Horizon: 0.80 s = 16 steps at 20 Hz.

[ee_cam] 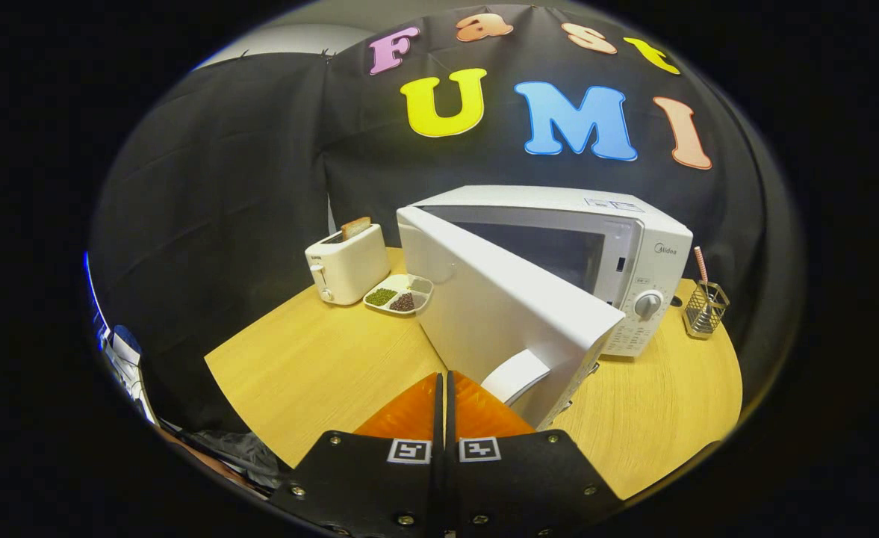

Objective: Open the microwave, put the food inside, and close the microwave door.

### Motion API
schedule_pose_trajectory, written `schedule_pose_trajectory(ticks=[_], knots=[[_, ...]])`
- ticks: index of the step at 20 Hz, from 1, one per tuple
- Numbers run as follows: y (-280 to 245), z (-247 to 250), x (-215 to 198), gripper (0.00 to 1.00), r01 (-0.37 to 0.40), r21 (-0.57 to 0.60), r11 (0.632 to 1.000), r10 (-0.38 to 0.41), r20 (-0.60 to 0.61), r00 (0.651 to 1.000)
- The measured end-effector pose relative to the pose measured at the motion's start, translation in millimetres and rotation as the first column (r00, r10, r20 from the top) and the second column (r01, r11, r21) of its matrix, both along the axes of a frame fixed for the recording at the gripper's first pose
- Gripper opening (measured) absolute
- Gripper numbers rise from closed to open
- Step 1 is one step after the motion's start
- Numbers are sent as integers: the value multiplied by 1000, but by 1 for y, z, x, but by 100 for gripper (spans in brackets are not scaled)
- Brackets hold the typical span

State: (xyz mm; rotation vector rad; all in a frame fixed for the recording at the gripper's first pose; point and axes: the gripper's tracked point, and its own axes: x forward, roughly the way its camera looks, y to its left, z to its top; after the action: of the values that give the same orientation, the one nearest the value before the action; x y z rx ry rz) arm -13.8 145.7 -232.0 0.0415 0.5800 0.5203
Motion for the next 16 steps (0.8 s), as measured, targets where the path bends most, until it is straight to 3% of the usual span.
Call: schedule_pose_trajectory(ticks=[16], knots=[[-55,-19,72,0,114,-40,993,-114,10,993]])
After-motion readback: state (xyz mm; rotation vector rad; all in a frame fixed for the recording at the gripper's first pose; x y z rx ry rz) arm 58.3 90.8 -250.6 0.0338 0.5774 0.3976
